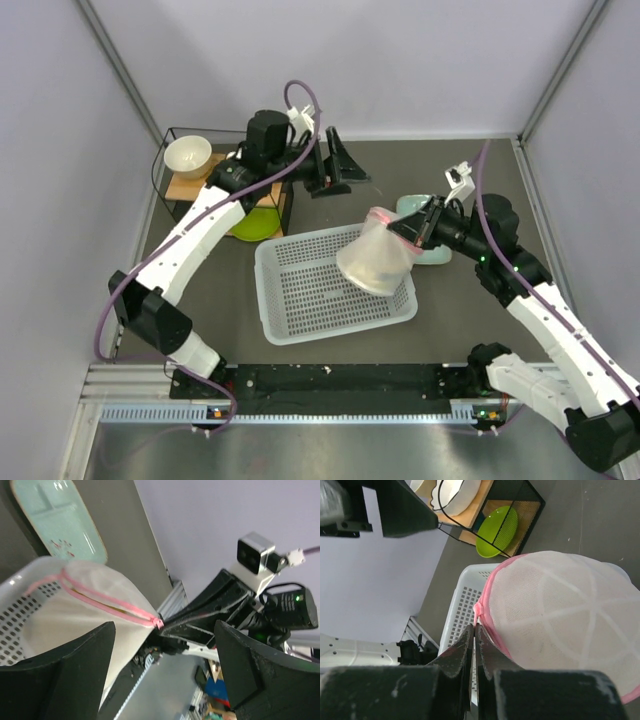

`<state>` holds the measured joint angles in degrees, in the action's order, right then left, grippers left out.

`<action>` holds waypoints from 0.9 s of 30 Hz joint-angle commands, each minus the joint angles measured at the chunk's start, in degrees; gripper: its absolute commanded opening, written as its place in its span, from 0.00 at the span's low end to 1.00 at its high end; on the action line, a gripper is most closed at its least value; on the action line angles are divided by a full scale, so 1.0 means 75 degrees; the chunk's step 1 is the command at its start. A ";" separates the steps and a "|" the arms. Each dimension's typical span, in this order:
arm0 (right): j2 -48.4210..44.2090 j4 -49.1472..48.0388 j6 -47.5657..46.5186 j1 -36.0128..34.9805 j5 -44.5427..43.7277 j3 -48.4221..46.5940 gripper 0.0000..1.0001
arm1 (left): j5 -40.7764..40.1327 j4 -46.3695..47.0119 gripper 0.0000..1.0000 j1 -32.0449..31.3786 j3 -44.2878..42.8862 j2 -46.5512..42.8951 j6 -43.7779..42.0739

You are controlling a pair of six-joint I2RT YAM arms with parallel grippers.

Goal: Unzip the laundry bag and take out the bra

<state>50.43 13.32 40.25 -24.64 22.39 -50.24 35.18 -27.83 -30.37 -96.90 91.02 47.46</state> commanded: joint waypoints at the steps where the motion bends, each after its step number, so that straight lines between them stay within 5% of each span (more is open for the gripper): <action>1: 0.0002 -0.0394 -0.0081 -0.0077 0.0049 -0.0052 0.00 | 0.0781 0.0617 0.86 -0.0286 0.0627 0.0062 0.0538; 25: 0.0084 -0.0065 -0.0737 -0.0077 0.0213 -0.0263 0.00 | 0.1087 0.2621 0.86 -0.0638 0.1553 0.1258 0.2613; 26: 0.0072 -0.0007 -0.0772 -0.0066 0.0214 -0.0263 0.00 | 0.1122 0.2703 0.83 -0.0638 0.1553 0.1293 0.2659; 27: 0.0061 0.0028 -0.0877 -0.0066 0.0190 -0.0263 0.00 | 0.1145 0.2785 0.68 -0.0638 0.1542 0.1340 0.2741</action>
<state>51.29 14.61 36.77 -24.64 22.68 -50.19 42.68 -12.73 -35.24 -85.06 99.70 65.19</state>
